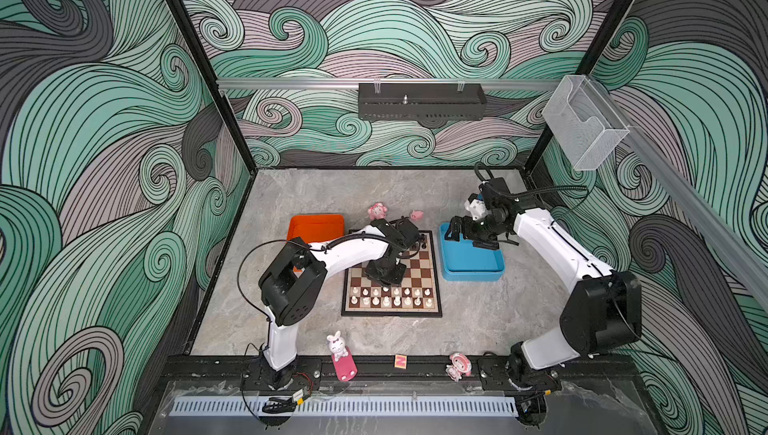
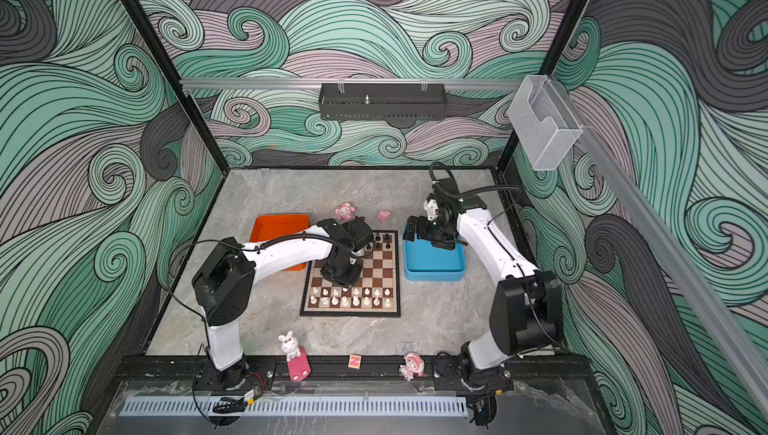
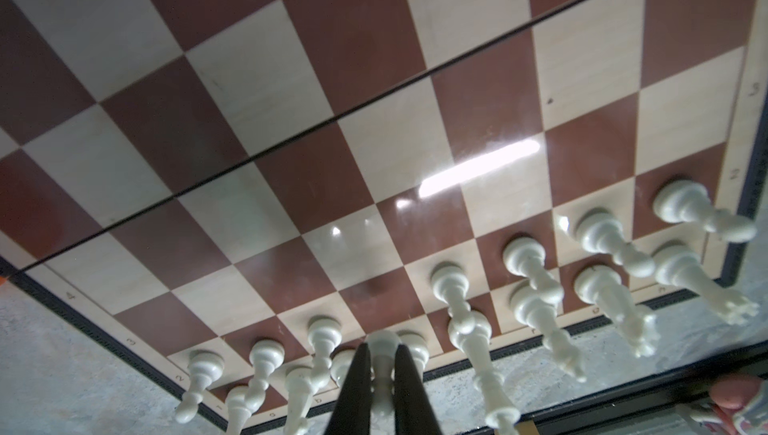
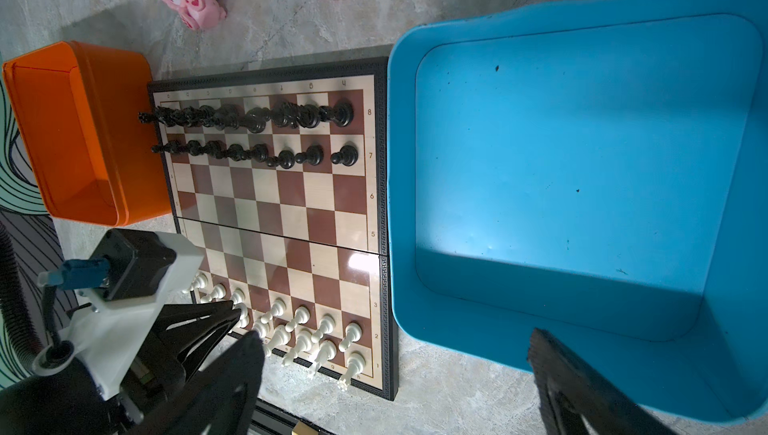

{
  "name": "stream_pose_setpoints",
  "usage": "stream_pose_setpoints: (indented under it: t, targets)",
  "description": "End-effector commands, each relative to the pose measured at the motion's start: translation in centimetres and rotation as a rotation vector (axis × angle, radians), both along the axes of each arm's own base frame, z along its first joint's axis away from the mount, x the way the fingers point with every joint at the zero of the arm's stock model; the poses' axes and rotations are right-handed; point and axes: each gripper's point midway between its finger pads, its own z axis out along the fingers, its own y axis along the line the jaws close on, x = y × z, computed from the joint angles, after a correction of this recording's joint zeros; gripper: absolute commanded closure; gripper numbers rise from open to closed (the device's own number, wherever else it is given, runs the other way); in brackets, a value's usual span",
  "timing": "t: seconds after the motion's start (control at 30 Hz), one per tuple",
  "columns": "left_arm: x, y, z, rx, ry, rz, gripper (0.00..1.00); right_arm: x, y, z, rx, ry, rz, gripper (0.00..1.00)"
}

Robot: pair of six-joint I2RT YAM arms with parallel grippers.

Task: Set up the chess pieces on the board
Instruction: 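Lower the white pawn onto the empty second-nearest-row square with the left gripper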

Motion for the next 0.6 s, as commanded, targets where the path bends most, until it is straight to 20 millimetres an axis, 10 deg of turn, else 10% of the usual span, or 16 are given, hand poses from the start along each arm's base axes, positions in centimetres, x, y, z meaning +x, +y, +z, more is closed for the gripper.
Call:
stream_pose_setpoints:
  t: [0.0, 0.57]
  targets:
    - [-0.4, -0.4, -0.9, 0.007, 0.019, 0.0, 0.88, -0.3, -0.2, -0.3, -0.006, 0.013, 0.007, 0.01]
    - [-0.8, -0.2, -2.1, 0.036, 0.037, -0.002, 0.88, -0.5, -0.2, -0.6, -0.008, 0.022, 0.012, 0.01]
